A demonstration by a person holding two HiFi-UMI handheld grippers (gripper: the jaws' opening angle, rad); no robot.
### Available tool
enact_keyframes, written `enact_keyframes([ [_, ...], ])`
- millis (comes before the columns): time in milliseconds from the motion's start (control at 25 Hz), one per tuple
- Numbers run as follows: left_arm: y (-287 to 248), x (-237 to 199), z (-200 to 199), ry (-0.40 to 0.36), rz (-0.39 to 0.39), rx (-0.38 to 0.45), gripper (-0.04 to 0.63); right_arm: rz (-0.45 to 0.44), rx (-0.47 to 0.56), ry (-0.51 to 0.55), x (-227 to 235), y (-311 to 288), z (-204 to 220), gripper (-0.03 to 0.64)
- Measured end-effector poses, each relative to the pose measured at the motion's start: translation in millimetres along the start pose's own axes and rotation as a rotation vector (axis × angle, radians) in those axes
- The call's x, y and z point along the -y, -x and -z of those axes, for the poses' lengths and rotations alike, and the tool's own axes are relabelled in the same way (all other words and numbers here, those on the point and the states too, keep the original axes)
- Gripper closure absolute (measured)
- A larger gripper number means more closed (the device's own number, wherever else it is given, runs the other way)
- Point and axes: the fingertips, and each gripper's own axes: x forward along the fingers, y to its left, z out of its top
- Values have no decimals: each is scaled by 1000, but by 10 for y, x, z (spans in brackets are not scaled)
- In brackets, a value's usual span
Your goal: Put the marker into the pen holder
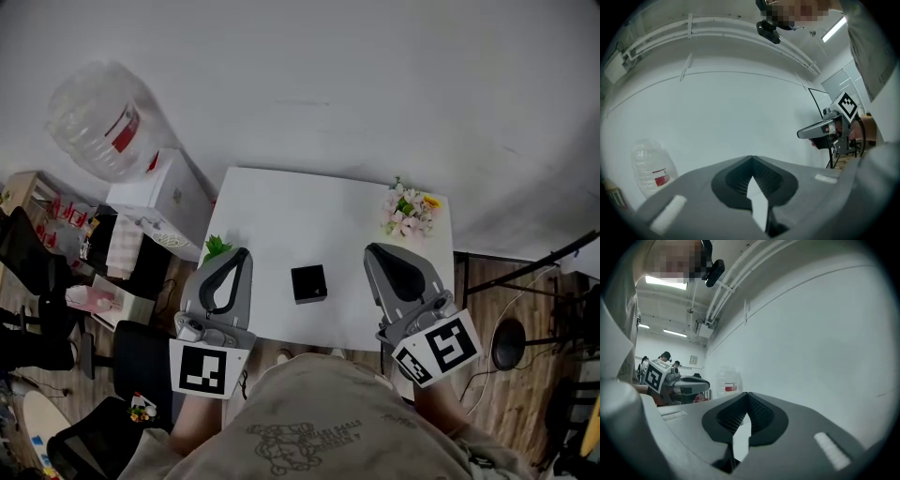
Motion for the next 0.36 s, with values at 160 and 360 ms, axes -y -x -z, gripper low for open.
enact_keyframes([
  [160,2,3,27,6,-6,-11,595,-7,-8,15,-15,8,2,589],
  [360,11,-28,47,15,-16,-9,595,-23,-17,24,-45,-30,27,589],
])
